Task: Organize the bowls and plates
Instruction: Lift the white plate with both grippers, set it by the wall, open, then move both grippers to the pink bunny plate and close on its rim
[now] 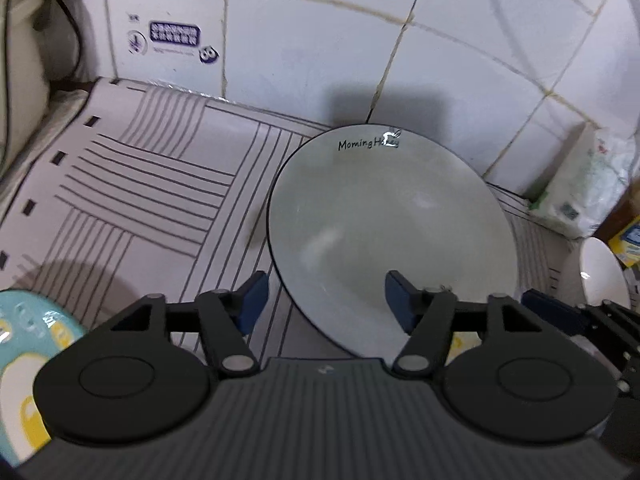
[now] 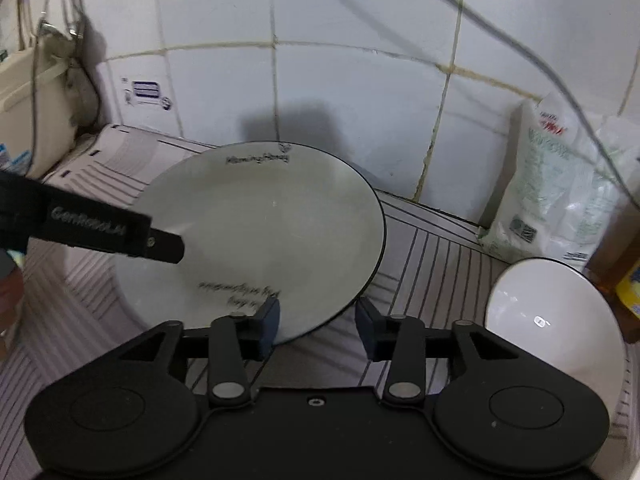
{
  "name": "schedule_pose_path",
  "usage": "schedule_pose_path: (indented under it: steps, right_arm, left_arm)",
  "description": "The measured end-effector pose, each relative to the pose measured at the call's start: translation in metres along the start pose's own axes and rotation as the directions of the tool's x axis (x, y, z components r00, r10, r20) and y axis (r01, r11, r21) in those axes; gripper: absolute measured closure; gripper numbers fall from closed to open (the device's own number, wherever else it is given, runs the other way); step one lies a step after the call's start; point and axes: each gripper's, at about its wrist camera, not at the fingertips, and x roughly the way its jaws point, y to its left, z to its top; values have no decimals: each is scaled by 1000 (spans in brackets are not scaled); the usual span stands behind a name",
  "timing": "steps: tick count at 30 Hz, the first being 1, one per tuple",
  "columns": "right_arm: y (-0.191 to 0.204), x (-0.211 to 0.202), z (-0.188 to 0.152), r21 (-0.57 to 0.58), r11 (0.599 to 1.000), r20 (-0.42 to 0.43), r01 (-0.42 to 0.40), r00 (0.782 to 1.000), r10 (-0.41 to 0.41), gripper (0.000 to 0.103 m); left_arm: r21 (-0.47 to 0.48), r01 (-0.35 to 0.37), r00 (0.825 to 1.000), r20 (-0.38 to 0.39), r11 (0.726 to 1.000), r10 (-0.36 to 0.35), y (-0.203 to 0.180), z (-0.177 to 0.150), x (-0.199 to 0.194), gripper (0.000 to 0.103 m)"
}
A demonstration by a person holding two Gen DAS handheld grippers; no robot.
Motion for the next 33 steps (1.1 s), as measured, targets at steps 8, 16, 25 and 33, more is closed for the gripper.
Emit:
schedule_pose_path:
  steps: [8, 16, 25, 33]
  right_arm:
    - [6, -91, -15, -39, 998, 152, -43, 987, 49, 40]
    - [-11, -170, -40, -12, 999, 245, -30, 969, 32, 36]
    - [-40, -233, -90, 149, 989, 287, 21, 956, -63, 34]
    - [-51, -261, -142, 287, 957, 272, 36, 955, -118, 34]
  left_arm:
    - [126, -47, 998, 49, 991, 42, -19, -18, -59, 32]
    - [164, -12, 1000, 18, 986, 9, -39, -50, -102, 27]
    - [340, 62, 998, -35, 938, -54, -92, -97, -138, 25]
    - [395, 122, 990, -108, 911, -86, -124, -134, -149, 25]
